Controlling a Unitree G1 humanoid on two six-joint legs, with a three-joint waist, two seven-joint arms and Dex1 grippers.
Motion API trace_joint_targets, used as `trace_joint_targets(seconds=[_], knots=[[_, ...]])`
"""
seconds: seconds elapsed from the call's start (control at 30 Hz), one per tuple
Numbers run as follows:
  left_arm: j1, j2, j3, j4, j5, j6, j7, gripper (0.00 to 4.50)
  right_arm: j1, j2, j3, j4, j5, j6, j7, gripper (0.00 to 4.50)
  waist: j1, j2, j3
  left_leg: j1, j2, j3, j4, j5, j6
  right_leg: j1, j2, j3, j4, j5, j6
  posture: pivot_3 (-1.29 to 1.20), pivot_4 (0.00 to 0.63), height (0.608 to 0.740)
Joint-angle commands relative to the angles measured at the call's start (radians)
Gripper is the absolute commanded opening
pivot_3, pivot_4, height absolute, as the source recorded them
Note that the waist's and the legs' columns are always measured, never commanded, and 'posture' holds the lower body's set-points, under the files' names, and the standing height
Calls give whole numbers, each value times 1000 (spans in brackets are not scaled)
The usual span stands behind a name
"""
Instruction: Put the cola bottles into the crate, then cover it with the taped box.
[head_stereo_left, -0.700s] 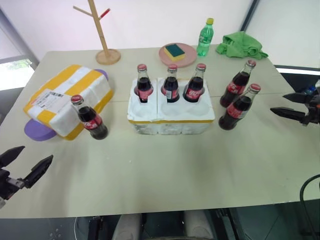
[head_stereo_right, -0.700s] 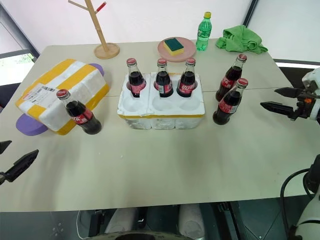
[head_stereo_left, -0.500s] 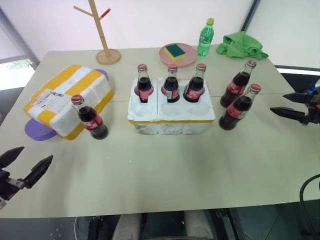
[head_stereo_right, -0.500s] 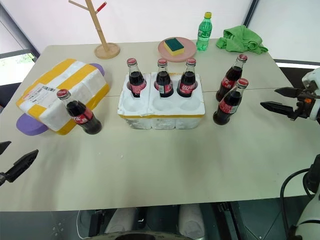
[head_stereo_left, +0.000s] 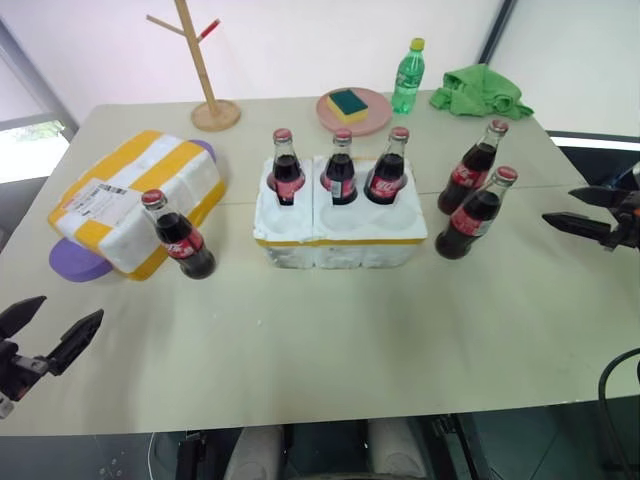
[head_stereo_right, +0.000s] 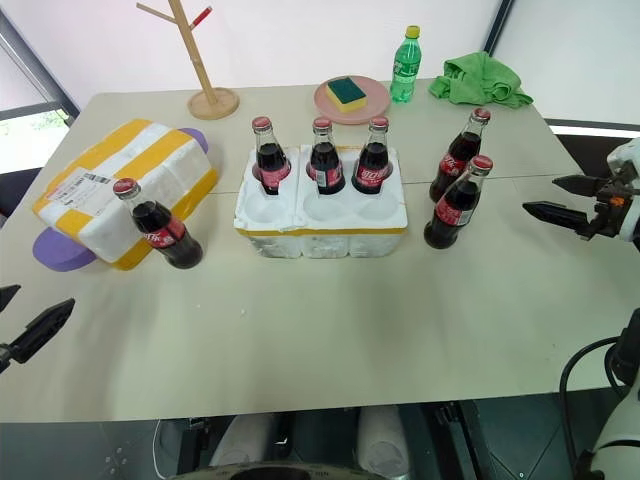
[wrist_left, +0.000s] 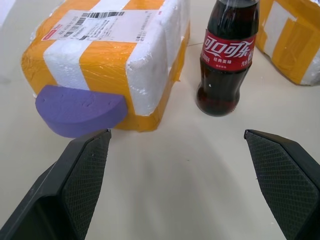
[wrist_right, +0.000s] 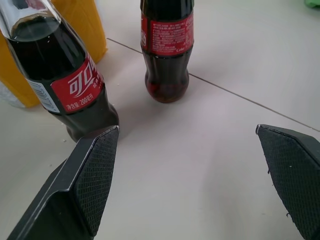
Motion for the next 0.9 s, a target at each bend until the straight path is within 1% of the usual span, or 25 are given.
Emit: trace_joint_targets(seconds=[0.03, 0.1, 0.2, 0.3, 0.37, 0.43, 0.5, 0.57, 0.63, 0.67, 0.73, 0.8, 0.83, 0.9], knots=[[-12, 14, 16, -39, -41, 3, -1, 4469, -42, -33, -25, -9, 13, -7, 6, 4500, 0, 0, 0, 0, 0, 0, 0, 0, 0, 0, 0, 0, 1, 0, 0, 0, 150, 740], [-21, 18, 11, -45, -47, -1, -3, 4469, -46, -45, -27, -12, 16, 1, 19, 4500, 0, 0, 0, 0, 0, 1, 2, 0, 0, 0, 0, 1, 2, 0, 0, 0, 150, 740], [-77, 40, -1, -33, -73, 13, 27, 4469, -42, -61, -26, -24, 20, 10, 60, 4500, 1, 0, 0, 1, 0, 1, 3, 0, 0, 1, 0, 1, 3, 0, 0, 0, 150, 740], [-125, 75, -30, -24, -75, 29, 27, 4469, -33, -79, -27, -61, 39, 37, 157, 4500, 0, 0, 0, 2, 0, 1, 5, 0, 0, 3, 0, 1, 4, 0, 0, 0, 150, 740], [-168, 103, -52, -4, -81, 43, 28, 4469, 2, -102, -10, -136, 95, 88, 201, 4500, 0, 0, 0, 2, 0, 1, 6, 0, 0, 3, 0, 1, 4, 0, 0, 0, 150, 740], [-217, 127, -75, 23, -82, 53, 33, 4469, 77, -132, 13, -254, 193, 163, 210, 4500, 2, 0, 0, 2, 0, 1, 6, 0, 0, 3, 0, 1, 5, 0, 0, 0, 150, 740], [-248, 140, -91, 45, -76, 59, 32, 4469, 160, -159, 18, -360, 275, 213, 210, 4500, 3, 0, 0, 2, 0, 0, 6, 0, 0, 3, 0, 1, 6, 0, 0, 0, 150, 740], [-293, 153, -135, 80, -54, 56, 30, 4469, 344, -209, -15, -549, 407, 279, 210, 4500, 5, 1, 0, 2, 1, 1, 6, 0, 0, 3, 0, 1, 6, 0, 1, 0, 150, 740], [-334, 161, -179, 109, -31, 47, 24, 4469, 541, -247, -86, -746, 538, 358, 210, 4500, 7, 1, -1, 2, 1, 0, 6, 0, 0, 3, 0, 1, 6, -1, 1, 0, 150, 740], [-350, 164, -196, 122, -20, 42, 20, 4469, 618, -254, -128, -821, 574, 385, 210, 4500, 7, 1, -1, 2, 0, 1, 6, 0, 0, 3, 0, 1, 7, -1, 1, 0, 150, 740], [-385, 169, -229, 152, 3, 30, 13, 4469, 750, -251, -218, -952, 622, 435, 210, 4500, 7, 2, -1, 2, 1, 1, 8, 0, 0, 3, 0, 1, 8, -1, 1, 0, 150, 740], [-415, 172, -256, 176, 26, 20, 4, 4469, 841, -231, -295, -1059, 648, 482, 210, 4500, 2, 2, -1, 2, 1, 1, 10, 0, 1, 3, 1, 1, 9, -1, 2, 0, 150, 740], [-431, 173, -274, 187, 37, 14, -2, 4469, 880, -215, -328, -1120, 658, 506, 210, 4500, 4, 2, -1, 1, 2, 1, 11, 0, 1, 3, 1, 1, 9, -3, 5, 0, 150, 740], [-461, 174, -307, 206, 58, 4, -11, 4469, 933, -181, -373, -1244, 686, 561, 196, 4500, 5, 2, -1, 2, 2, 1, 11, 0, 0, 3, 1, 1, 9, -3, 5, 0, 150, 740]])
